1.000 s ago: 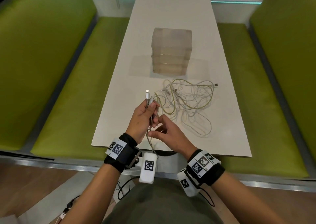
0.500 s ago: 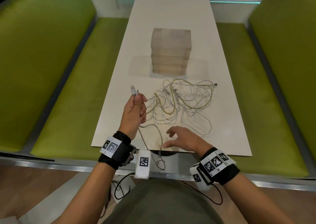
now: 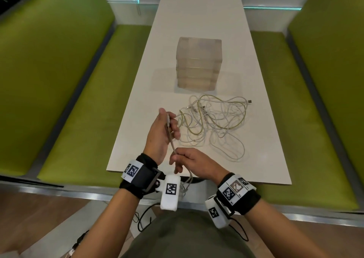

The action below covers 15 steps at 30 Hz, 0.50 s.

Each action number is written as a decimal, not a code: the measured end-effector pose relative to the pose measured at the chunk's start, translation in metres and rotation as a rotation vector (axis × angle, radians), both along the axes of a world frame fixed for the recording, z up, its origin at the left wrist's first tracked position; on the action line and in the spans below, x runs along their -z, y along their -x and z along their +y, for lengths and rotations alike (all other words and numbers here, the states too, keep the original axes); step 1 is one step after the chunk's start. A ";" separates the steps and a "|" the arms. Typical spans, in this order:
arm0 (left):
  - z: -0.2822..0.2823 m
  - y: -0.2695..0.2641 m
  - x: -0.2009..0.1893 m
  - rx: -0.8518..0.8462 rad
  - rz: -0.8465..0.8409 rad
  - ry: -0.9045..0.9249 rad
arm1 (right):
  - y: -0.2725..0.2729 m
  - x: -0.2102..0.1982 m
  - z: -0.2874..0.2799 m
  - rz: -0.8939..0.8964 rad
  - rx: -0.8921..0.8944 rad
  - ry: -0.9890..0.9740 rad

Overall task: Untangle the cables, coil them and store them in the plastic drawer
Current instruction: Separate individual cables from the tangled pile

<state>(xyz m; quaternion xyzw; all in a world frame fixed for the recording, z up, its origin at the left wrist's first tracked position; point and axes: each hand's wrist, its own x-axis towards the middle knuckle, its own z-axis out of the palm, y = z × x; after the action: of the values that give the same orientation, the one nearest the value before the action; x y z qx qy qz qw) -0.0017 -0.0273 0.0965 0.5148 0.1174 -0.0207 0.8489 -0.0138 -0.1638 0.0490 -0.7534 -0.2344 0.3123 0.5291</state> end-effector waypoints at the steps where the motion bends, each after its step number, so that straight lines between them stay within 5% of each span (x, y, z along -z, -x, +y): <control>1: 0.003 -0.001 -0.002 -0.003 0.022 0.032 | 0.000 0.002 -0.001 -0.011 0.000 0.007; 9: 0.003 -0.003 -0.006 -0.007 0.130 0.145 | 0.000 0.004 -0.003 0.041 -0.017 0.004; 15: 0.007 -0.004 0.002 0.018 0.041 0.102 | 0.005 0.006 -0.001 0.053 0.030 -0.108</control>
<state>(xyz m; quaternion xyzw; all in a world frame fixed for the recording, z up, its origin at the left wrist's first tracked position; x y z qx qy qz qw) 0.0020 -0.0204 0.0949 0.4715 0.1291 -0.0450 0.8712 -0.0188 -0.1648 0.0432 -0.7187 -0.2254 0.3112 0.5796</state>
